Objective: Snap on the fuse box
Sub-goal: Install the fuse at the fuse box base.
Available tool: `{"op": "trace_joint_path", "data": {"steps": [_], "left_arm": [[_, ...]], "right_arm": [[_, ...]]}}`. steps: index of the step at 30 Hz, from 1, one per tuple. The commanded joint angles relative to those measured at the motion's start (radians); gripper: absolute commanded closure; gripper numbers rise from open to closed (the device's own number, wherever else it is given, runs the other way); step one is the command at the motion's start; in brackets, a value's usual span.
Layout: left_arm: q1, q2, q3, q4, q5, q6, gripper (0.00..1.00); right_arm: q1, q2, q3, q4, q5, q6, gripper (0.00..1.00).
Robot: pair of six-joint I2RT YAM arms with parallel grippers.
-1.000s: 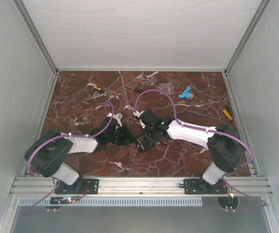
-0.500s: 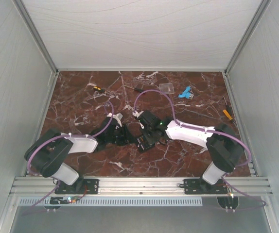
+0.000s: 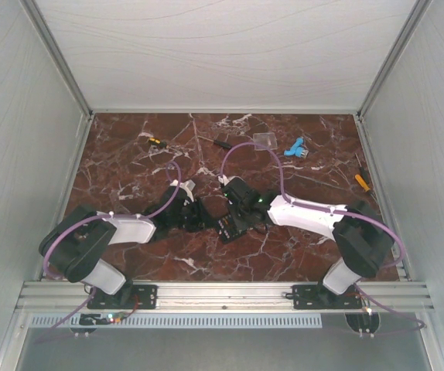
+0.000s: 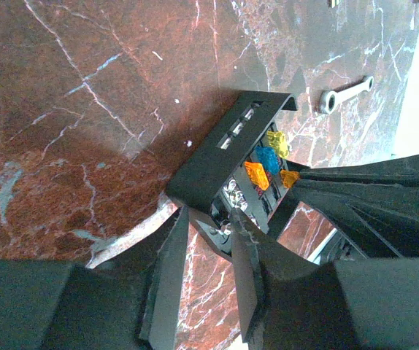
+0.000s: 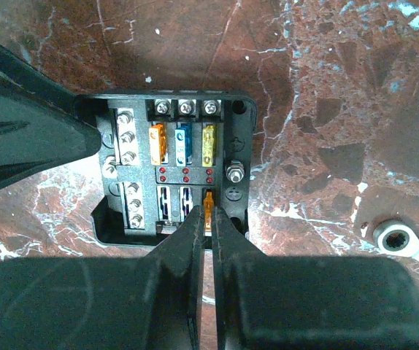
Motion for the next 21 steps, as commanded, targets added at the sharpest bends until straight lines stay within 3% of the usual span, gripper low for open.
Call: {"op": "trace_joint_path", "data": {"steps": [1, 21], "left_arm": [[-0.006, -0.021, 0.012, 0.017, -0.014, -0.009, 0.7], [-0.006, -0.01, 0.019, 0.01, -0.017, -0.005, 0.7]], "right_arm": [[0.014, 0.005, -0.041, -0.016, 0.048, 0.043, 1.0], [0.016, 0.019, -0.093, -0.085, 0.024, 0.009, 1.0]]}}
